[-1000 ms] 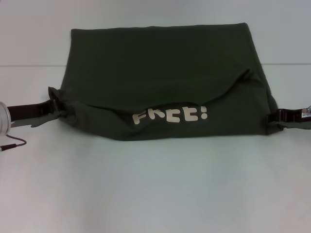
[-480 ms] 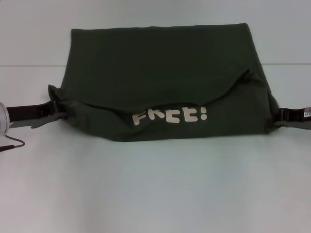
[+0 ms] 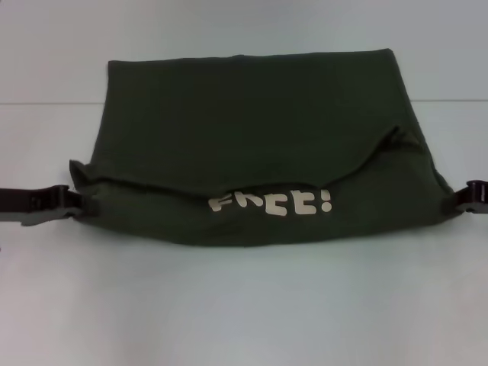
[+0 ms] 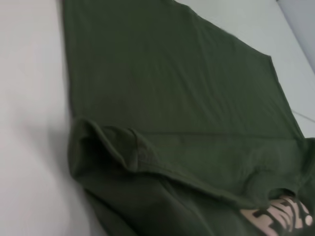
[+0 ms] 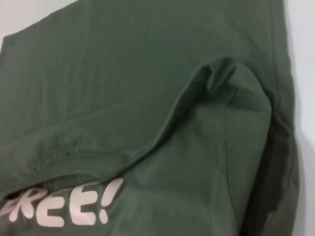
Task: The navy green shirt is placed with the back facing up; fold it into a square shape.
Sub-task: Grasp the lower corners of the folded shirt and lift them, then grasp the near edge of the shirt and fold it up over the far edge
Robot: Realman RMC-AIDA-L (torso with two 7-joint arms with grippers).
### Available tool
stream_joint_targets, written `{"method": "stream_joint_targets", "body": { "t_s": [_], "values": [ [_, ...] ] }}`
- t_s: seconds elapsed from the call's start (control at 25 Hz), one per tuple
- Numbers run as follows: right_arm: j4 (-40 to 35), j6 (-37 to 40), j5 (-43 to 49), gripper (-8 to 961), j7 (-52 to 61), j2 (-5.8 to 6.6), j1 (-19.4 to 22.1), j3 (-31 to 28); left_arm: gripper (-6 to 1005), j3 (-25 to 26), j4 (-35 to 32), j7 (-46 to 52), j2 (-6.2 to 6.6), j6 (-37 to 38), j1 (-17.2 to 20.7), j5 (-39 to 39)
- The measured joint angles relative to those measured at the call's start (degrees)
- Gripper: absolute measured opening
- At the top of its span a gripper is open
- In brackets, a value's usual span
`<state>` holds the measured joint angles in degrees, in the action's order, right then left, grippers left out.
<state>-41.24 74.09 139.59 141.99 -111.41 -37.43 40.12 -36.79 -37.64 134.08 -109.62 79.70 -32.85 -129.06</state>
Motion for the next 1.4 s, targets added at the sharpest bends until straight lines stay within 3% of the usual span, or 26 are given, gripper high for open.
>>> {"method": "stream_joint_targets", "body": {
  "t_s": [0.6, 0.88, 1.08, 1.4],
  "values": [
    [-0.51, 2.33, -0.07, 31, -0.38, 0.68, 1.31, -2.03, 25, 0.46, -1.36, 0.88, 0.02, -1.48, 1.83, -0.24],
    [-2.51, 15.62, 0.22, 31, -1.47, 1.85, 3.57, -2.15, 24, 0.6, -3.2, -2.05, 0.89, 12.02, 2.31, -3.34],
    [-5.76, 24.75, 0.31, 31, -2.38, 2.07, 6.61, -2.1, 23, 0.64, -6.73, -2.19, 0.57, 22.25, 3.97, -6.63],
    [-6.48, 32.81, 0.34, 31, -5.42, 2.18, 10.39, -3.44, 24, 2.59, -9.25, -5.48, 0.61, 33.24, 6.28, -6.86]
  ]
}}
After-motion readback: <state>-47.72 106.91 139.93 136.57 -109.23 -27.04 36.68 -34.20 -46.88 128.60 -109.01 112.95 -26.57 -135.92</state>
